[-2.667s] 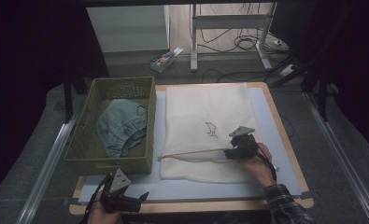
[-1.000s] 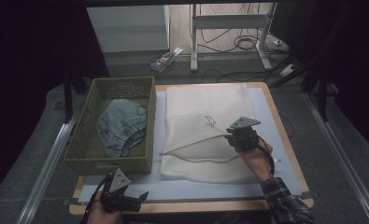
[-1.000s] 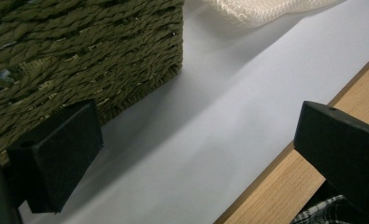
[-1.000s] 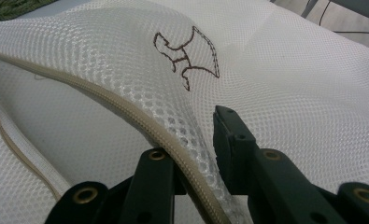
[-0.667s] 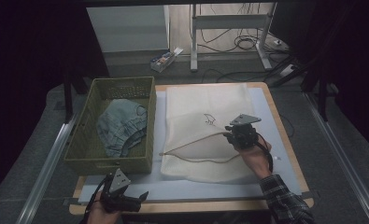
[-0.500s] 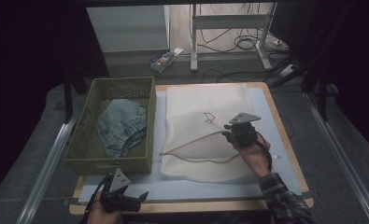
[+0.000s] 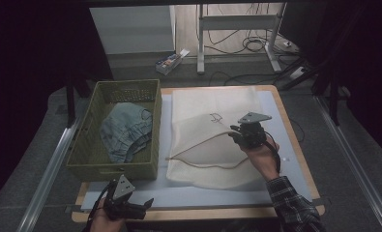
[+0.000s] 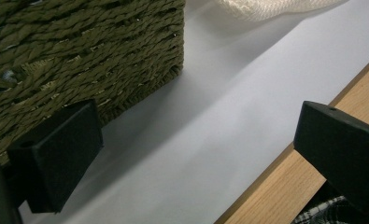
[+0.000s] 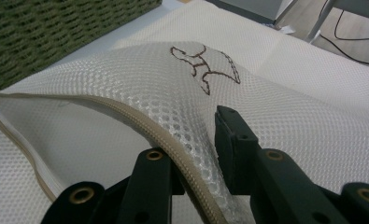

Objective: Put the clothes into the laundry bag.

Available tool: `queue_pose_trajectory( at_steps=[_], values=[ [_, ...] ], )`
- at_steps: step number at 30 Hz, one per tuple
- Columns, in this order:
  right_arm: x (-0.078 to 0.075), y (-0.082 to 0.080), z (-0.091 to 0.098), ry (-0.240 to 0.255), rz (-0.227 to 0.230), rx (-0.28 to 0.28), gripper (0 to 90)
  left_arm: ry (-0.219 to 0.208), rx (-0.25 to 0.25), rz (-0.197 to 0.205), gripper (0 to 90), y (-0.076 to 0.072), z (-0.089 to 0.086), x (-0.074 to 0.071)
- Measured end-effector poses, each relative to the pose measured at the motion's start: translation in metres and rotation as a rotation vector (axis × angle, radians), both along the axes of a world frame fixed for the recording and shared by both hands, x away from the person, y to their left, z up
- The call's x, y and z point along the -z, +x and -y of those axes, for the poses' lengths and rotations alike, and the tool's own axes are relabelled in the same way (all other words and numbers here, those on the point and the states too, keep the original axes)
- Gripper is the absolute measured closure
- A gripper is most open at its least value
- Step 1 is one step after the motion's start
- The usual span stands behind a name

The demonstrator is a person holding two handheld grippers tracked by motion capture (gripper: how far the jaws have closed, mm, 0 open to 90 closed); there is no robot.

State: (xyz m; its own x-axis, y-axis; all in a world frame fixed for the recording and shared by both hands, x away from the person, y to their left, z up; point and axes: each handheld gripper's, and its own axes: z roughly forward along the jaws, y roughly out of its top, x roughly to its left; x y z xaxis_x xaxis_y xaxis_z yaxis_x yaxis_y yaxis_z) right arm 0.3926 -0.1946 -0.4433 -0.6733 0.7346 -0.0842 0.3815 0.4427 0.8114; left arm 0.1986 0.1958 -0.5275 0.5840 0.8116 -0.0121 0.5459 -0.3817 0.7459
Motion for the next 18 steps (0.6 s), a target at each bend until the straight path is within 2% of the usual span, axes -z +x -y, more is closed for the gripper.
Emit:
queue_pose_trajectory(
  at_steps=[18],
  values=[
    [-0.02,0.006,-0.011,0.057,0.028,-0.009,75.5,-0.005,-0.002,0.0,1.2,0.0,-0.001,0.0]
  ],
)
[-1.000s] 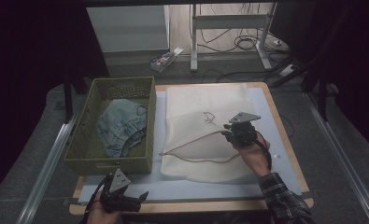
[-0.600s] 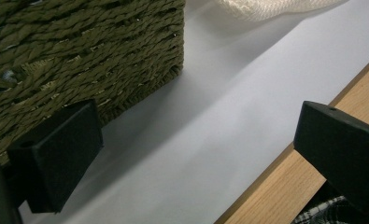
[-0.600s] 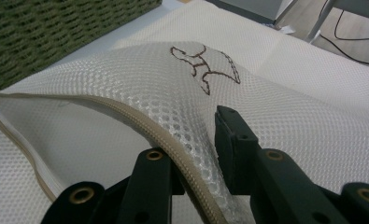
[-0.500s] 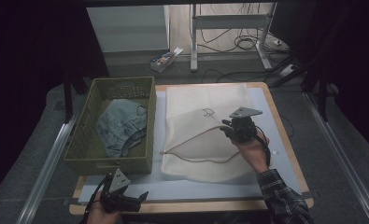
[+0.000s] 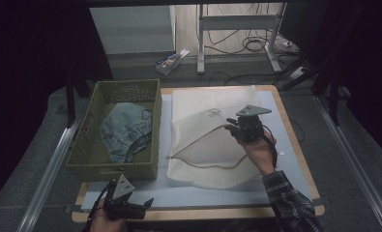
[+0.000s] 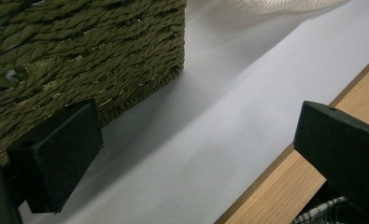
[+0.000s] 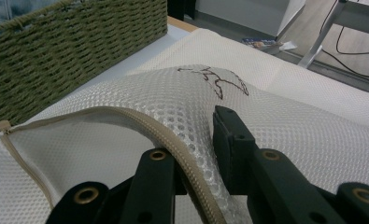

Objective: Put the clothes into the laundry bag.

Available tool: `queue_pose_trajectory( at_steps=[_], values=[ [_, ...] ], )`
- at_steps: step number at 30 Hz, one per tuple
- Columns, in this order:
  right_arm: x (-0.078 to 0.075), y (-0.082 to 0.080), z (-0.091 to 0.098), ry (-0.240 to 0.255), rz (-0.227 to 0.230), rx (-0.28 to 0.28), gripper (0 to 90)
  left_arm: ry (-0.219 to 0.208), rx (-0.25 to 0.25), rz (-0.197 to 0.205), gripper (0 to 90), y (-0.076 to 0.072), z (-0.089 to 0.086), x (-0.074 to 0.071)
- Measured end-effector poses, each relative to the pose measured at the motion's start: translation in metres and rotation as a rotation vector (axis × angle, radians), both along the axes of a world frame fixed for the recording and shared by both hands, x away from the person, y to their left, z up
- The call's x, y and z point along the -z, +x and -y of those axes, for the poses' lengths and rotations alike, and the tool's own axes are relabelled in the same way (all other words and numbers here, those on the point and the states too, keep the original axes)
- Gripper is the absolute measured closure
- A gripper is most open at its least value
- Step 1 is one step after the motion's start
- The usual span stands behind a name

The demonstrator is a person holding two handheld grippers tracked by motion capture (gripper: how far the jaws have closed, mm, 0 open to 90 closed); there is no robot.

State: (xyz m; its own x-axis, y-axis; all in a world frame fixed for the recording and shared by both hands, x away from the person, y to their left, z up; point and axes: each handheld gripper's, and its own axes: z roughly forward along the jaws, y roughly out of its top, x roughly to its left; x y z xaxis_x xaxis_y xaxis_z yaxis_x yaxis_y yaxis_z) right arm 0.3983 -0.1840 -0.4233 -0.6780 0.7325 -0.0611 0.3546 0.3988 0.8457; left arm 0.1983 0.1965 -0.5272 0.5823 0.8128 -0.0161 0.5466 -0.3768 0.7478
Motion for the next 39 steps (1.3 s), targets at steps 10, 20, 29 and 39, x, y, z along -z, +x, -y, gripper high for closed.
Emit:
queue_pose_trajectory(
  at_steps=[10,20,29,39],
  values=[
    [-0.01,0.002,-0.005,0.041,0.021,0.0,78.0,-0.004,-0.003,0.0,1.1,0.0,0.0,0.0],
    [-0.02,0.005,-0.007,0.086,0.037,0.001,79.7,-0.02,-0.01,-0.013,1.1,0.0,-0.002,0.0],
    [-0.027,0.007,-0.011,0.112,0.053,-0.001,80.7,-0.027,-0.011,-0.014,0.6,0.0,-0.003,0.0],
    [-0.035,0.008,-0.011,0.145,0.075,-0.008,80.9,-0.051,-0.016,-0.01,0.5,0.0,-0.005,-0.001]
  ],
)
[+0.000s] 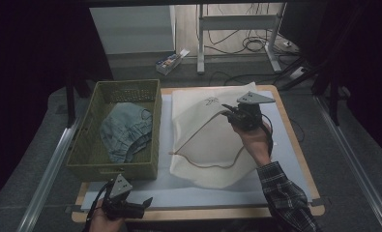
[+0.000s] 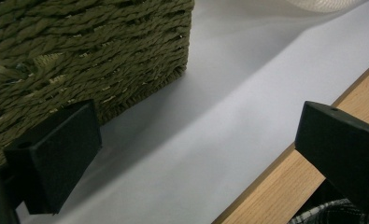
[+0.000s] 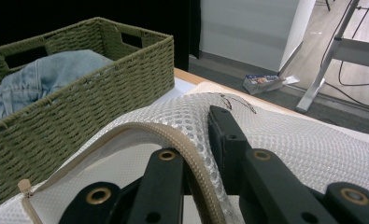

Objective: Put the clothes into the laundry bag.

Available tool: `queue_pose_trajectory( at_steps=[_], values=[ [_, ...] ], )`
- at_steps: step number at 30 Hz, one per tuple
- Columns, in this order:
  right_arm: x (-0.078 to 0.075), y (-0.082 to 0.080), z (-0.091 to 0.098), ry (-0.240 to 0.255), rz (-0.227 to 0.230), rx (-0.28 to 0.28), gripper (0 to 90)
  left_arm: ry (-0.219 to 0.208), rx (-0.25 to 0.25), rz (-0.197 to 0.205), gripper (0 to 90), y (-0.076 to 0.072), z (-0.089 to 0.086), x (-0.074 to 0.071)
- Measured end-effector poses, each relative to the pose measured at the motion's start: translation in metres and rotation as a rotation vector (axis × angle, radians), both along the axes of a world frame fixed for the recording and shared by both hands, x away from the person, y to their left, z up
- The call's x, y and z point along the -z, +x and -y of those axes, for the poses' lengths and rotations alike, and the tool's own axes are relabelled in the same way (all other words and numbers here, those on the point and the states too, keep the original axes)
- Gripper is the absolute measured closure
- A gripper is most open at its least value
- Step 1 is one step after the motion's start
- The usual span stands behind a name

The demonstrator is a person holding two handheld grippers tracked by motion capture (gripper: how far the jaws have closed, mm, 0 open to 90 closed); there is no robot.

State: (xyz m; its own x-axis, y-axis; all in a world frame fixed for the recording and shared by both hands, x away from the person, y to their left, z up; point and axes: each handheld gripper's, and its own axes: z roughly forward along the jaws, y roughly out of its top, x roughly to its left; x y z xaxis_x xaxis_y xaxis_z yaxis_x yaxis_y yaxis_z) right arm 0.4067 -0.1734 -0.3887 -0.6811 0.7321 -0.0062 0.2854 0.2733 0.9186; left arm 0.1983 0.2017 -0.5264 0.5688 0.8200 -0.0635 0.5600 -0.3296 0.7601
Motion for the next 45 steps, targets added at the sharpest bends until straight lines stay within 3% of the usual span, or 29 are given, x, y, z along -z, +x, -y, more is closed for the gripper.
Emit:
queue_pose_trajectory(
  at_steps=[8,13,24,32,45],
  values=[
    [0.002,0.0,0.005,0.031,0.0,0.0,81.0,-0.055,0.034,0.051,0.7,-0.005,-0.006,-0.005],
    [0.004,-0.001,0.006,0.028,0.011,-0.001,81.0,-0.037,0.028,0.064,0.7,-0.005,-0.005,-0.006],
    [0.007,-0.001,0.009,0.022,0.013,-0.012,81.6,-0.073,0.038,0.089,0.0,-0.007,-0.005,-0.013],
    [0.007,-0.001,0.011,0.013,0.029,-0.018,81.6,-0.065,0.037,0.107,0.0,-0.01,-0.003,-0.02],
    [0.007,0.0,0.012,0.018,-0.003,-0.032,80.9,-0.079,-0.01,0.119,0.1,-0.011,-0.005,-0.034]
  ],
)
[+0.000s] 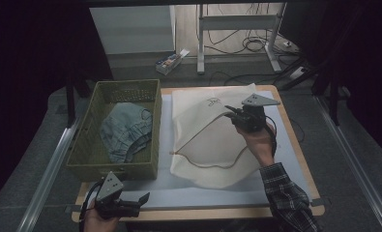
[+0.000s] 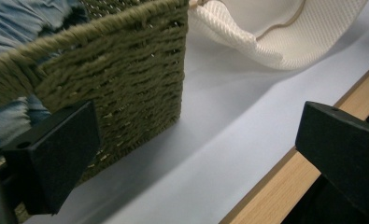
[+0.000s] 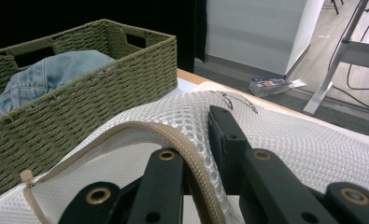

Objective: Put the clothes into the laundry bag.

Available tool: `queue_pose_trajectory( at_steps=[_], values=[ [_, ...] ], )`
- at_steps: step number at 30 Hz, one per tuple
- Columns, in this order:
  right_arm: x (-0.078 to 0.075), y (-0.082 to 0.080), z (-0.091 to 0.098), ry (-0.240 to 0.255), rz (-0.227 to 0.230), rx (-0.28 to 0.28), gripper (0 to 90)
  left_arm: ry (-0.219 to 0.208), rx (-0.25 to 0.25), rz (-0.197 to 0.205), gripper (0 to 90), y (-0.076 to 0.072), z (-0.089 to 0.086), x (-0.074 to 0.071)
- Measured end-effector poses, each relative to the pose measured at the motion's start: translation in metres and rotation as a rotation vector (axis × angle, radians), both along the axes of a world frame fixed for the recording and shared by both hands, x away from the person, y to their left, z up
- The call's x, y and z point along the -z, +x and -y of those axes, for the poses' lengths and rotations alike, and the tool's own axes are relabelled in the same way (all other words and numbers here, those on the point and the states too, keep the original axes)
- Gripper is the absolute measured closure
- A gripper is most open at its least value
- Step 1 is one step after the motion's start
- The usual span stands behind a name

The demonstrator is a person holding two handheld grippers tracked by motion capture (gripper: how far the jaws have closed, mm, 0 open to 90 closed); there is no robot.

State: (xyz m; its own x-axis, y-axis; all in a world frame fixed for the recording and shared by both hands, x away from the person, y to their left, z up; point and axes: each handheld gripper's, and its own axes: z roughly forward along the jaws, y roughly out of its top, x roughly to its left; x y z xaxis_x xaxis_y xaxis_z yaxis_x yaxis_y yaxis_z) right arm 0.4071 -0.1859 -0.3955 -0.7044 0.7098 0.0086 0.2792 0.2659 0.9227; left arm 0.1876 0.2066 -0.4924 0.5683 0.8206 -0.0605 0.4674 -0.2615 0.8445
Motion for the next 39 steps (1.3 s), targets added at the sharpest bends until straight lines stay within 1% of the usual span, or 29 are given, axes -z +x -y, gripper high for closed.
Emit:
queue_pose_trajectory(
  at_steps=[3,9,16,20,25,31,39],
  values=[
    [0.0,0.0,0.0,0.001,-0.006,-0.002,80.8,-0.005,-0.003,0.008,0.1,0.0,0.0,-0.004],
    [0.0,0.001,0.001,0.003,-0.006,-0.001,80.7,0.006,-0.026,0.014,0.4,0.002,-0.002,-0.011],
    [-0.001,0.001,0.001,0.003,-0.008,-0.003,80.3,-0.024,-0.05,0.011,0.6,0.005,-0.007,-0.019],
    [-0.001,0.001,0.001,0.004,-0.01,-0.004,80.0,-0.017,-0.06,0.019,0.6,0.008,-0.007,-0.027],
    [-0.001,0.001,0.002,0.002,-0.014,-0.005,79.9,-0.018,-0.065,0.02,0.6,0.014,-0.009,-0.037],
    [-0.001,0.002,0.003,0.002,-0.016,-0.006,79.8,-0.035,-0.086,-0.002,0.5,0.023,-0.009,-0.041],
    [-0.002,0.002,0.004,0.003,-0.016,-0.005,79.5,-0.015,-0.096,0.007,0.5,0.037,-0.01,-0.05]
  ],
)
